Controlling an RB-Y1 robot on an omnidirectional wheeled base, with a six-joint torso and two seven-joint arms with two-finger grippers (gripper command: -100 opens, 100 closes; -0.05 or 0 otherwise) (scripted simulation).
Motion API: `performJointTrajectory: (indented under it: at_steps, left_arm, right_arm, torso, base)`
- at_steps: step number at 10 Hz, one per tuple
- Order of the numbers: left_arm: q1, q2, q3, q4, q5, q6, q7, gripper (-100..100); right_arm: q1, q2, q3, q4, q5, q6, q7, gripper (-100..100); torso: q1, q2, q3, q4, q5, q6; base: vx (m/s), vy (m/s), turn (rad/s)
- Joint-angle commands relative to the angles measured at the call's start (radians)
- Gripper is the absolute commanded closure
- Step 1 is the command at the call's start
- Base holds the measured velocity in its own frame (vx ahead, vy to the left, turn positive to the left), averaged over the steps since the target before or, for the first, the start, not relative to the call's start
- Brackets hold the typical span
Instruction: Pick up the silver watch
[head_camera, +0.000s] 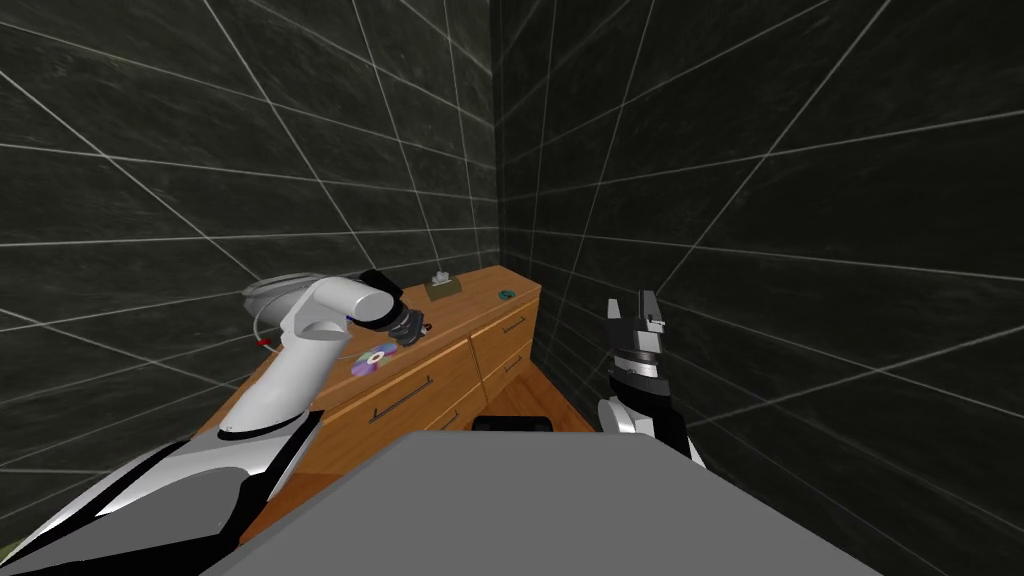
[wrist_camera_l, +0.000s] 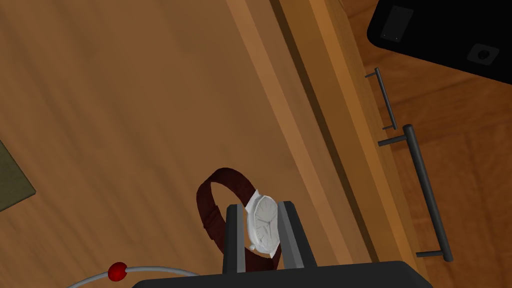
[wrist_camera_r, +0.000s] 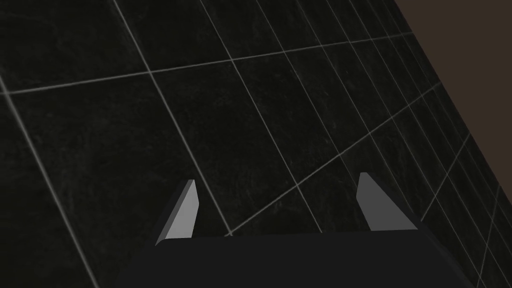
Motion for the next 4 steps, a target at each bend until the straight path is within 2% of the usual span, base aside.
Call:
performJointTrajectory:
  at_steps: [1, 2, 3, 4]
  left_arm:
    - [0.004, 0.002, 0.006, -0.028, 0.017, 0.019, 0.003, 100]
    - [0.005, 0.004, 0.011, -0.057, 0.034, 0.039, 0.008, 100]
    - [0.005, 0.004, 0.011, -0.044, 0.026, 0.029, 0.007, 100]
    - [0.005, 0.004, 0.012, -0.047, 0.028, 0.033, 0.008, 0]
  right_arm:
    - [0.0, 0.0, 0.0, 0.0, 0.0, 0.0, 0.0, 0]
    - [0.0, 0.0, 0.0, 0.0, 0.0, 0.0, 0.0, 0]
    - [0.0, 0.0, 0.0, 0.0, 0.0, 0.0, 0.0, 0]
    - [0.0, 0.0, 0.0, 0.0, 0.0, 0.0, 0.0, 0]
  torso:
    - [0.0, 0.0, 0.0, 0.0, 0.0, 0.0]
    - [0.0, -0.001, 0.0, 0.0, 0.0, 0.001]
    - [0.001, -0.001, -0.001, 0.0, 0.0, 0.001]
    - [0.001, 0.0, 0.0, 0.0, 0.0, 0.002]
  base:
    - [0.074, -0.017, 0.103]
    - [0.074, -0.008, 0.127]
    - [0.032, -0.007, 0.036]
    - [0.0, 0.0, 0.0]
